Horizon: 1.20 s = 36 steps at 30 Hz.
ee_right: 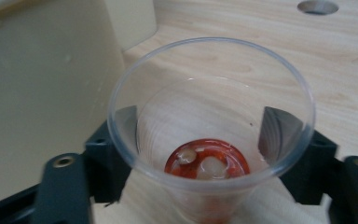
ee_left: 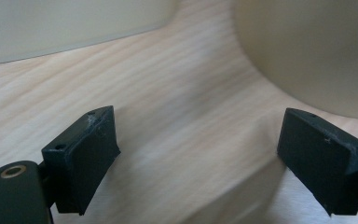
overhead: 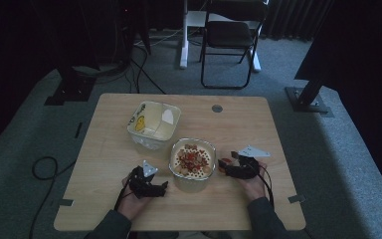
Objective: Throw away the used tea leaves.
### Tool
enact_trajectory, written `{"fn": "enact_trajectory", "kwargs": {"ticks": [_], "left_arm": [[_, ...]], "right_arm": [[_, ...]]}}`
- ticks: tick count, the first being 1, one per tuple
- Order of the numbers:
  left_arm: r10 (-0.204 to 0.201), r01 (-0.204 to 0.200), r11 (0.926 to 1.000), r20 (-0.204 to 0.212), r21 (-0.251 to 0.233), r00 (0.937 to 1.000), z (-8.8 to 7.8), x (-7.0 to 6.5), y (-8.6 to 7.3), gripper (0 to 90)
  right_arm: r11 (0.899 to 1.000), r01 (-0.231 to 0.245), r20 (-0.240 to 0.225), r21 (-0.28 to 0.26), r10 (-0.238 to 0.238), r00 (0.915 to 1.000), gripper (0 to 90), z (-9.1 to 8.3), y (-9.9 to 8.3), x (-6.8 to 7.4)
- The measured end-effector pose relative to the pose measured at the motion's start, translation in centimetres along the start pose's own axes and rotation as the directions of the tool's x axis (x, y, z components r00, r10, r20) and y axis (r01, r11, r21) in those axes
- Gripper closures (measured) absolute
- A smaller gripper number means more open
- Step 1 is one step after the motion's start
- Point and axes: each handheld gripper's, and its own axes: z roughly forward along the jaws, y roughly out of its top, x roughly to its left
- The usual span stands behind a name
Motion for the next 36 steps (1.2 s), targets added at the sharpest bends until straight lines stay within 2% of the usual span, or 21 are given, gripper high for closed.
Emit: {"fn": "enact_trajectory", "kwargs": {"ticks": [3, 5, 8, 9, 11, 14, 18, 19, 22, 26, 32, 36], "left_arm": [[0.045, -0.045, 0.9990, 0.046, 0.004, 0.9980, -0.1, -1.7, 0.1, 14.8], [0.086, -0.087, 0.9962, 0.078, 0.009, 0.9933, 0.0, -3.0, 0.2, 14.8], [0.120, -0.122, 0.9925, 0.087, 0.009, 0.9889, 0.1, -4.7, 0.5, 14.9], [0.121, -0.122, 0.9925, 0.086, 0.007, 0.9889, 0.2, -5.1, 0.6, 14.9], [0.113, -0.114, 0.9935, 0.092, -0.001, 0.9893, 0.5, -5.8, 0.8, 14.9], [0.077, -0.077, 0.9970, 0.092, -0.007, 0.9928, 1.1, -6.3, 1.2, 13.0], [0.033, -0.032, 0.9994, 0.033, -0.008, 0.9989, 1.7, -7.0, 1.7, 11.1], [0.033, -0.032, 0.9994, 0.033, -0.008, 0.9989, 1.7, -7.0, 1.7, 11.1], [-0.023, 0.023, 0.9997, 0.019, -0.007, 0.9996, 2.5, -6.8, 2.7, 11.2], [-0.056, 0.056, 0.9984, 0.002, -0.009, 0.9984, 3.4, -6.1, 3.9, 12.5], [-0.072, 0.071, 0.9973, -0.036, -0.019, 0.9968, 4.5, -5.2, 4.8, 13.3], [-0.090, 0.088, 0.9959, -0.071, -0.023, 0.9934, 5.2, -4.8, 5.5, 13.3]], "right_arm": [[1.000, -0.006, 0.009, -0.009, 0.006, 0.9999, 31.5, 0.2, 0.2, 0.0], [1.000, -0.003, 0.018, -0.007, 0.003, 0.9998, 32.4, 0.2, 0.3, 0.2], [1.000, -0.002, 0.015, -0.005, 0.002, 0.9999, 32.5, 0.0, 0.3, 0.5], [1.000, 0.006, 0.016, -0.003, -0.006, 0.9999, 32.6, -0.2, 0.3, 0.6], [1.000, 0.018, 0.018, -0.012, -0.017, 0.9997, 32.7, -0.6, 0.3, 0.7], [1.000, 0.016, 0.022, -0.012, -0.016, 0.9996, 32.8, -1.0, 0.6, 0.6], [1.000, 0.016, 0.024, -0.011, -0.015, 0.9996, 32.7, -1.3, 0.8, 0.4], [1.000, 0.016, 0.026, -0.014, -0.016, 0.9995, 32.7, -1.4, 0.8, 0.4], [1.000, 0.016, 0.032, -0.013, -0.015, 0.9994, 32.8, -1.5, 1.1, 0.3], [0.999, 0.018, 0.039, -0.027, -0.017, 0.9991, 32.8, -1.5, 2.1, 0.2], [0.998, 0.027, 0.069, -0.051, -0.023, 0.9973, 33.3, -1.4, 5.8, -0.2], [0.997, 0.029, 0.094, -0.077, -0.022, 0.9954, 33.4, -1.1, 8.6, -0.4]]}}
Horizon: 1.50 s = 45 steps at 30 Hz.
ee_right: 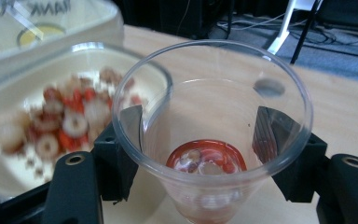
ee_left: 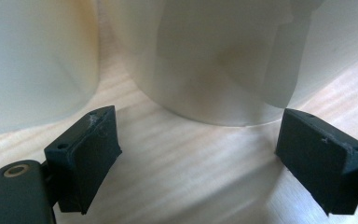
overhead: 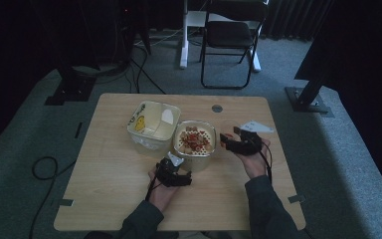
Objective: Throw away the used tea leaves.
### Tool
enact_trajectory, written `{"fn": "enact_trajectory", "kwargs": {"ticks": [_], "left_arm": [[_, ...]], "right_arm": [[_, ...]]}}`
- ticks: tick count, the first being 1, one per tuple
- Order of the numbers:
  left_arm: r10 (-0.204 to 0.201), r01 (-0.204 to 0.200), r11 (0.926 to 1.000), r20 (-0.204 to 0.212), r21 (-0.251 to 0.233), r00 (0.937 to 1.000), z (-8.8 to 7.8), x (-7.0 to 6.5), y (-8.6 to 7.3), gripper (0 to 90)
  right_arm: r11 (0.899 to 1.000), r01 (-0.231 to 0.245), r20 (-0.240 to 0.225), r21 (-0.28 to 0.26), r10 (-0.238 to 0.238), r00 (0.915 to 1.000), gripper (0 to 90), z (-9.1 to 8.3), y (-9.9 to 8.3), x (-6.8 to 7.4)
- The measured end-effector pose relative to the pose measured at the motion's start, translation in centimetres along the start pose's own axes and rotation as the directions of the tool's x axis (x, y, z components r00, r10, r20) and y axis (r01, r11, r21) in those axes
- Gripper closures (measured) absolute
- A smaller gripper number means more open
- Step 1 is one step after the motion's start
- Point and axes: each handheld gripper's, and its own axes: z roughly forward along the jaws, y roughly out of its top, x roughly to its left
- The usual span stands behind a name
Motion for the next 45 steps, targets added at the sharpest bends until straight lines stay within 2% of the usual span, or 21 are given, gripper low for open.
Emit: {"fn": "enact_trajectory", "kwargs": {"ticks": [3, 8, 12, 16, 19, 20, 21, 22, 25, 28, 31, 32, 35, 37, 40, 41, 42, 43, 44, 45], "left_arm": [[-0.019, 0.019, 0.9998, -0.022, 0.000, 0.9996, 0.5, 0.2, 0.5, 13.4], [-0.061, 0.061, 0.9981, -0.068, -0.004, 0.9958, 1.2, 0.5, 1.3, 15.2], [-0.088, 0.087, 0.9961, -0.084, -0.012, 0.9926, 1.7, 0.8, 1.7, 15.8], [-0.092, 0.090, 0.9957, -0.094, -0.020, 0.9913, 1.9, 0.8, 1.8, 15.8], [-0.093, 0.091, 0.9955, -0.096, -0.027, 0.9911, 1.9, 0.8, 1.7, 16.4], [-0.093, 0.091, 0.9955, -0.096, -0.027, 0.9911, 1.9, 0.8, 1.7, 16.5], [-0.093, 0.091, 0.9955, -0.096, -0.027, 0.9911, 1.9, 0.8, 1.7, 16.5], [-0.091, 0.089, 0.9957, -0.096, -0.025, 0.9912, 1.9, 0.9, 1.7, 16.5], [-0.091, 0.089, 0.9957, -0.096, -0.026, 0.9913, 1.8, 0.8, 1.7, 16.5], [-0.089, 0.087, 0.9959, -0.096, -0.025, 0.9914, 1.8, 0.8, 1.7, 16.5], [-0.087, 0.085, 0.9961, -0.095, -0.024, 0.9916, 1.8, 0.8, 1.7, 16.4], [-0.087, 0.085, 0.9961, -0.095, -0.024, 0.9916, 1.8, 0.8, 1.7, 16.4], [-0.089, 0.087, 0.9959, -0.096, -0.027, 0.9914, 1.8, 0.8, 1.7, 16.4], [-0.088, 0.085, 0.9960, -0.097, -0.025, 0.9914, 1.8, 0.8, 1.7, 16.4], [-0.086, 0.084, 0.9962, -0.098, -0.025, 0.9915, 1.8, 0.8, 1.7, 16.4], [-0.086, 0.084, 0.9962, -0.098, -0.025, 0.9915, 1.8, 0.8, 1.7, 16.5], [-0.086, 0.083, 0.9962, -0.098, -0.025, 0.9915, 1.8, 0.8, 1.7, 16.5], [-0.085, 0.083, 0.9962, -0.097, -0.024, 0.9916, 1.8, 0.8, 1.7, 16.4], [-0.085, 0.083, 0.9963, -0.097, -0.024, 0.9916, 1.8, 0.8, 1.7, 16.4], [-0.085, 0.083, 0.9963, -0.098, -0.024, 0.9916, 1.8, 0.8, 1.7, 16.5]], "right_arm": [[1.000, 0.028, 0.028, 0.000, -0.028, 0.9992, 33.4, 0.7, 2.1, 0.1], [0.999, 0.047, 0.062, 0.001, -0.047, 0.9970, 33.6, 1.8, 5.4, 0.0], [0.997, 0.076, 0.095, 0.013, -0.077, 0.9925, 33.7, 2.5, 7.6, -0.3], [0.995, 0.098, 0.145, 0.035, -0.103, 0.9841, 34.0, 3.3, 9.3, -0.7], [0.989, 0.135, 0.182, 0.062, -0.144, 0.9727, 34.1, 3.6, 10.2, -0.6], [0.989, 0.135, 0.182, 0.062, -0.144, 0.9727, 34.1, 3.6, 10.2, -0.6], [0.985, 0.154, 0.196, 0.072, -0.165, 0.9665, 34.1, 3.8, 10.5, -0.5], [0.976, 0.193, 0.218, 0.100, -0.211, 0.9528, 34.1, 4.0, 11.0, -0.1], [0.956, 0.259, 0.243, 0.139, -0.287, 0.9266, 34.5, 4.1, 11.6, 0.7], [0.932, 0.316, 0.262, 0.180, -0.355, 0.8975, 34.5, 4.1, 11.9, 1.5], [0.904, 0.373, 0.279, 0.209, -0.421, 0.8632, 34.6, 4.0, 12.1, 2.2], [0.896, 0.387, 0.279, 0.219, -0.438, 0.8547, 34.6, 3.9, 12.2, 2.3], [0.861, 0.440, 0.291, 0.255, -0.502, 0.8144, 34.7, 3.8, 12.3, 2.7], [0.840, 0.465, 0.293, 0.279, -0.536, 0.7918, 34.7, 3.7, 12.3, 2.9], [0.803, 0.507, 0.293, 0.314, -0.590, 0.7526, 34.8, 3.7, 12.1, 3.2], [0.803, 0.507, 0.293, 0.314, -0.590, 0.7526, 34.8, 3.7, 12.1, 3.2], [0.792, 0.517, 0.293, 0.324, -0.603, 0.7415, 34.8, 3.7, 12.0, 3.2], [0.781, 0.527, 0.294, 0.336, -0.618, 0.7290, 34.8, 3.8, 11.9, 3.3], [0.759, 0.546, 0.291, 0.355, -0.644, 0.7072, 34.7, 3.9, 11.8, 3.5], [0.751, 0.554, 0.290, 0.360, -0.654, 0.6984, 34.8, 3.9, 11.7, 3.5]]}}
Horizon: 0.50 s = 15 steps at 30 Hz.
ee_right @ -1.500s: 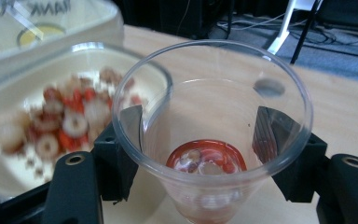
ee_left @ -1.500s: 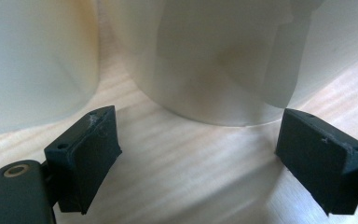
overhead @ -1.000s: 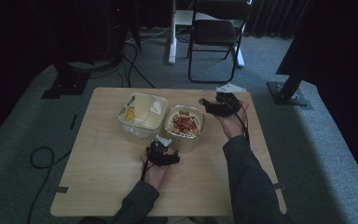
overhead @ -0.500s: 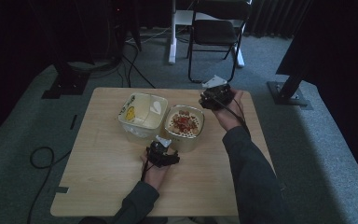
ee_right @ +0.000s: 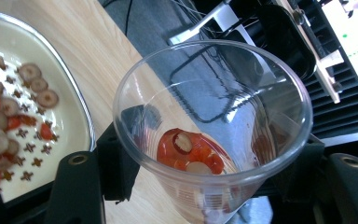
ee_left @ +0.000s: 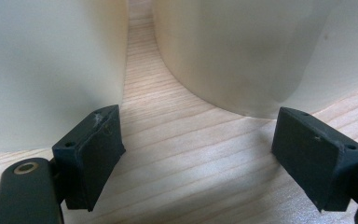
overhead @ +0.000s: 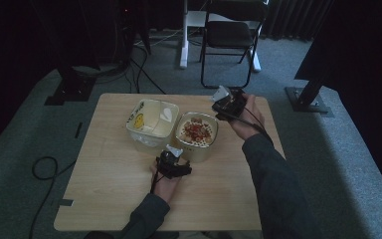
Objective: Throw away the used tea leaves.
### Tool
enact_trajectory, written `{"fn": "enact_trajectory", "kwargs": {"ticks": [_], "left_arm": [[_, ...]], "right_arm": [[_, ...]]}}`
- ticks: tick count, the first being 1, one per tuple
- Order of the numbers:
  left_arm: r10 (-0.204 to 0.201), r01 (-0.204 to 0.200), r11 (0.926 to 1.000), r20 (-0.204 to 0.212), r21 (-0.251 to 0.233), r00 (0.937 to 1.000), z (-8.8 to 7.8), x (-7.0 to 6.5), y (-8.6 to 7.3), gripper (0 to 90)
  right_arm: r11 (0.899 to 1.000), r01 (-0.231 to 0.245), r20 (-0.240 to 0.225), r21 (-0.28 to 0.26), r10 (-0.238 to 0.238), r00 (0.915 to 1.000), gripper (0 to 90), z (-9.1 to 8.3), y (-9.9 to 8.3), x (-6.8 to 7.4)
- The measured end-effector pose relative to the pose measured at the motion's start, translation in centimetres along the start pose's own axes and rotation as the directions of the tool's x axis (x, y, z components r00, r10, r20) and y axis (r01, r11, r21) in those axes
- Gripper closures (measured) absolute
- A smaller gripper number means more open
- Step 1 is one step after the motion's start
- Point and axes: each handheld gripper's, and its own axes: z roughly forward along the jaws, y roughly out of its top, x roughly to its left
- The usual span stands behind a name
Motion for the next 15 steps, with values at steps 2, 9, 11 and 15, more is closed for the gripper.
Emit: {"fn": "enact_trajectory", "kwargs": {"ticks": [2, 9, 11, 15], "left_arm": [[0.000, 0.000, 1.0000, 0.000, 0.000, 1.0000, 0.00, 0.00, 0.00, 16.5], [0.002, -0.002, 1.0000, 0.000, 0.000, 1.0000, -0.01, 0.01, 0.00, 16.5], [0.002, -0.002, 1.0000, 0.000, 0.001, 1.0000, -0.01, 0.01, 0.00, 16.5], [0.001, -0.001, 1.0000, 0.001, 0.001, 1.0000, -0.01, 0.01, 0.00, 16.5]], "right_arm": [[1.000, 0.021, 0.009, 0.006, -0.021, 0.9997, 34.8, -0.02, 0.00, 0.14], [0.997, 0.069, 0.025, 0.016, -0.070, 0.9972, 34.7, -0.22, 0.08, 0.30], [0.997, 0.075, 0.028, 0.016, -0.076, 0.9967, 34.7, -0.25, 0.08, 0.32], [0.991, 0.125, 0.047, 0.038, -0.127, 0.9908, 34.8, -0.29, 0.13, 0.59]]}}
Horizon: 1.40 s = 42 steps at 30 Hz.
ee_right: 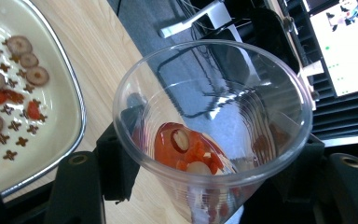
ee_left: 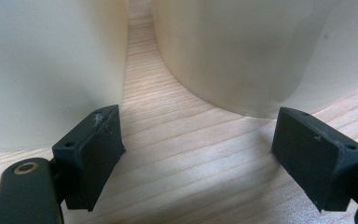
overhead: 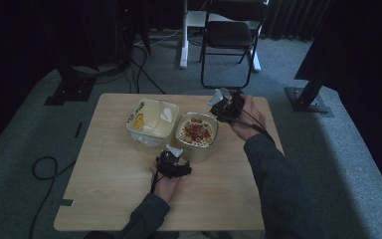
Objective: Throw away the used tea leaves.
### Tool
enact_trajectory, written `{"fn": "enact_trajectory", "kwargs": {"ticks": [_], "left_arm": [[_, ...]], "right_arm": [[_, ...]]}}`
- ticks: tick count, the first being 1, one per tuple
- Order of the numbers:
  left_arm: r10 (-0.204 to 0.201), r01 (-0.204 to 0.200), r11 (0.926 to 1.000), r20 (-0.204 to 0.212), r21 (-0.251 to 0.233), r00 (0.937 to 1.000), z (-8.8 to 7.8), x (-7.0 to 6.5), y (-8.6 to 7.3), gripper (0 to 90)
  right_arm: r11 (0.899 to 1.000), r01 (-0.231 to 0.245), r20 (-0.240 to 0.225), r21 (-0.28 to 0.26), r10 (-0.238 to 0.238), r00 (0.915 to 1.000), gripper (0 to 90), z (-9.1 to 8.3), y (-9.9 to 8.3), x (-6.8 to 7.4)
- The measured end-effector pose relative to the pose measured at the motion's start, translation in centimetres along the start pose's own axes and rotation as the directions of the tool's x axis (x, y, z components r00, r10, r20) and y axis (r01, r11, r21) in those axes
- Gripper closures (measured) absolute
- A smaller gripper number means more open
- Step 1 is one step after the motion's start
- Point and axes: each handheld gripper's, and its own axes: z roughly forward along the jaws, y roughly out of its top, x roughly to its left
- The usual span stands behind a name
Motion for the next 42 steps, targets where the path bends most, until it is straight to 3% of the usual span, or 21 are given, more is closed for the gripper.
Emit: {"fn": "enact_trajectory", "kwargs": {"ticks": [4, 18, 23, 26, 31, 32, 33, 34, 35, 36, 39, 42], "left_arm": [[-0.001, 0.001, 1.0000, 0.002, 0.000, 1.0000, 0.0, 0.0, 0.0, 16.5], [-0.002, 0.002, 1.0000, 0.003, 0.000, 1.0000, 0.0, 0.0, 0.0, 16.4], [-0.006, 0.006, 1.0000, 0.003, -0.001, 1.0000, 0.0, 0.0, 0.0, 16.4], [-0.006, 0.006, 1.0000, 0.003, -0.002, 1.0000, 0.0, 0.0, 0.0, 16.5], [-0.006, 0.006, 1.0000, 0.003, -0.001, 1.0000, 0.0, 0.0, 0.0, 16.5], [-0.006, 0.006, 1.0000, 0.003, -0.001, 1.0000, 0.0, 0.0, 0.0, 16.5], [-0.006, 0.006, 1.0000, 0.003, -0.001, 1.0000, 0.0, 0.0, 0.0, 16.5], [-0.006, 0.006, 1.0000, 0.002, -0.002, 1.0000, 0.0, 0.0, 0.0, 16.4], [-0.005, 0.005, 1.0000, 0.003, -0.002, 1.0000, 0.0, 0.0, 0.0, 16.4], [-0.005, 0.005, 1.0000, 0.002, -0.002, 1.0000, 0.0, 0.0, 0.0, 16.4], [-0.006, 0.006, 1.0000, 0.001, -0.004, 1.0000, 0.0, 0.0, 0.0, 16.5], [-0.005, 0.005, 1.0000, 0.002, -0.003, 1.0000, 0.0, 0.0, 0.0, 16.5]], "right_arm": [[0.999, 0.044, 0.015, 0.013, -0.044, 0.9989, 34.7, 0.1, 0.1, 0.5], [0.992, 0.117, 0.034, 0.036, -0.118, 0.9924, 34.7, 0.0, 0.3, 1.5], [0.981, 0.184, 0.072, 0.059, -0.188, 0.9795, 34.8, -0.2, 0.7, 2.0], [0.969, 0.238, 0.102, 0.073, -0.244, 0.9642, 34.7, -0.4, 1.1, 2.3], [0.936, 0.336, 0.155, 0.101, -0.348, 0.9245, 34.9, -0.8, 1.7, 3.0], [0.936, 0.336, 0.155, 0.101, -0.348, 0.9245, 34.9, -0.8, 1.7, 3.0], [0.926, 0.361, 0.169, 0.111, -0.375, 0.9115, 34.9, -0.9, 1.8, 3.2], [0.896, 0.424, 0.195, 0.133, -0.443, 0.8754, 35.0, -1.0, 2.1, 3.7], [0.882, 0.449, 0.209, 0.143, -0.470, 0.8575, 35.0, -1.0, 2.1, 3.9], [0.854, 0.492, 0.229, 0.166, -0.519, 0.8237, 35.0, -1.0, 2.2, 4.2], [0.820, 0.542, 0.253, 0.183, -0.572, 0.7803, 35.2, -1.2, 2.4, 4.8], [0.792, 0.577, 0.270, 0.200, -0.611, 0.7441, 35.3, -1.2, 2.5, 5.0]]}}
